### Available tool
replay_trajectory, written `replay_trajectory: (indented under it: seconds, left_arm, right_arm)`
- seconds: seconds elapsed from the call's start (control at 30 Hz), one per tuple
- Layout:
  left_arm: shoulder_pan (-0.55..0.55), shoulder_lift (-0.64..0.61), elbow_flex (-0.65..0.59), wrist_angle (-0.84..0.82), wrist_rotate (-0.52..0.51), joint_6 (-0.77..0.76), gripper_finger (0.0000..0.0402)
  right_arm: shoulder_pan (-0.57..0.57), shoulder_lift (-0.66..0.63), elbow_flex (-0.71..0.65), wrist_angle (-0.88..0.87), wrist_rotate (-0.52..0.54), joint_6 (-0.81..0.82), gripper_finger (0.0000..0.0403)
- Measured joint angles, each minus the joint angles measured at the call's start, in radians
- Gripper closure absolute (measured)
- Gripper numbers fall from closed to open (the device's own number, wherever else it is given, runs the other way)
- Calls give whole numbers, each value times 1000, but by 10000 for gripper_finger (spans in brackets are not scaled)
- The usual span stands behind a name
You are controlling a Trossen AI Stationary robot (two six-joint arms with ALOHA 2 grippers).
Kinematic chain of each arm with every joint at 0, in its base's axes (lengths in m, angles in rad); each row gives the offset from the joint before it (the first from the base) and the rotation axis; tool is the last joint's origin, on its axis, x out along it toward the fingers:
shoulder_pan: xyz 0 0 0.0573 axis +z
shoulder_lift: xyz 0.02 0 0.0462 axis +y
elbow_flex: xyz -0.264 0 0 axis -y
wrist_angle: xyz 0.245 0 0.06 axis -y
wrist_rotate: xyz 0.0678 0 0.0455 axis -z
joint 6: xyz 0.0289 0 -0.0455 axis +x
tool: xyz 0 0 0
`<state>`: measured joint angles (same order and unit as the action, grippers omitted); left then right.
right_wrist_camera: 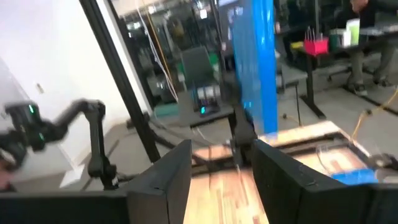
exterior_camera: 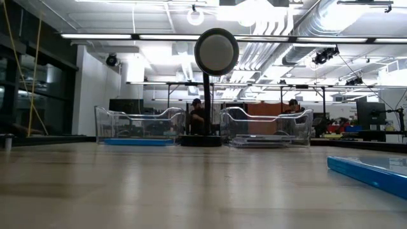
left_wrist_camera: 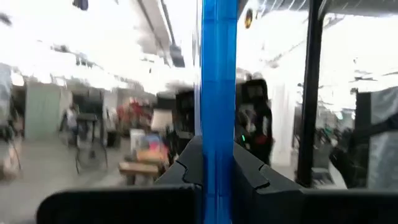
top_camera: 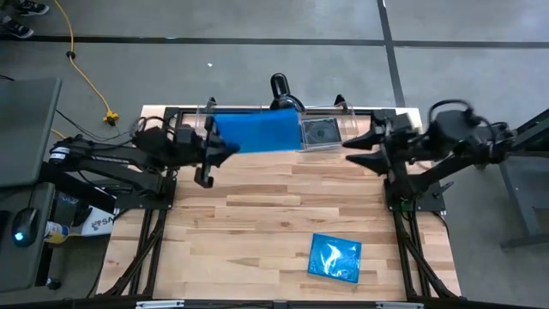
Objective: Pick & place jewel cases by type
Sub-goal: Put the left blue CD case into the left transparent bin
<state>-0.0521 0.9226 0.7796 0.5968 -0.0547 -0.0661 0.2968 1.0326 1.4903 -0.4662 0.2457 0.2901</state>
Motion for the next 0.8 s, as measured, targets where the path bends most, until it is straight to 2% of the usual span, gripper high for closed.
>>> replay_trajectory:
  seconds: [0.43,0.63,0.8]
  left_arm:
    - [0,0,352,-5,124,285,380]
    - [0,11,535,-157,154,461,380]
    - [0,50,629,-174,183,514,380]
  right_arm:
    - [1,129,-1,-15,-2,8,252]
    - [1,181,-1,-16,-6,10,252]
    - [1,209,-1,-15,-5,25,253]
